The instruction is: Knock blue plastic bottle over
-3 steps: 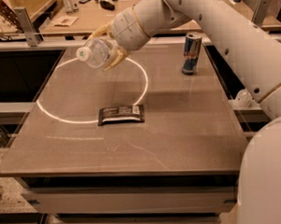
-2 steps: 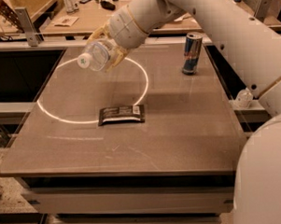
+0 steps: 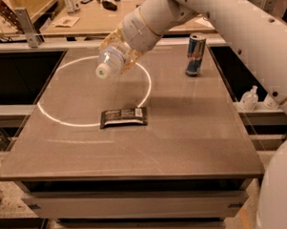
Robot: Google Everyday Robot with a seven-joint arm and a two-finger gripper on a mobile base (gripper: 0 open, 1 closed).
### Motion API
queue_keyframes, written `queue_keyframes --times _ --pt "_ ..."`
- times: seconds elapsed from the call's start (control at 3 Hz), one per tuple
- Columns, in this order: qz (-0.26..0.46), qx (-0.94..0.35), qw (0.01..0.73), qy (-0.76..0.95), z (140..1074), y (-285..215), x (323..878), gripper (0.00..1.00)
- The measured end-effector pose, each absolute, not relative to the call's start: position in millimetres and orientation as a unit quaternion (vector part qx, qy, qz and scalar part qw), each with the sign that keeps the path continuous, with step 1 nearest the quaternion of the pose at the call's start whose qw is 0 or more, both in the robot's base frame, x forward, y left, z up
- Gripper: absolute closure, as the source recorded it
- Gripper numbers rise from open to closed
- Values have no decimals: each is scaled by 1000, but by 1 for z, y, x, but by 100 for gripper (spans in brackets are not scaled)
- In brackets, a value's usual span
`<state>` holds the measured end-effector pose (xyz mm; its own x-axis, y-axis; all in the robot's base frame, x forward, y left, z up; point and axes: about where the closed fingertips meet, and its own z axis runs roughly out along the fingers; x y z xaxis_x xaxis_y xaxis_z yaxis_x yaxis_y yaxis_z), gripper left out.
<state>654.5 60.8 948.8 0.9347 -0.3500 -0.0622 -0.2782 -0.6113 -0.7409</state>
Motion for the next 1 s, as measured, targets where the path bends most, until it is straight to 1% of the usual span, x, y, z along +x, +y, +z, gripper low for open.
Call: queue_keyframes --times 0.33,0.67,1.0 --pt "-52 -905 394 148 932 45 659 100" --pt "-72 -919 367 122 917 37 662 100" --pt "-108 -929 338 105 901 27 662 100"
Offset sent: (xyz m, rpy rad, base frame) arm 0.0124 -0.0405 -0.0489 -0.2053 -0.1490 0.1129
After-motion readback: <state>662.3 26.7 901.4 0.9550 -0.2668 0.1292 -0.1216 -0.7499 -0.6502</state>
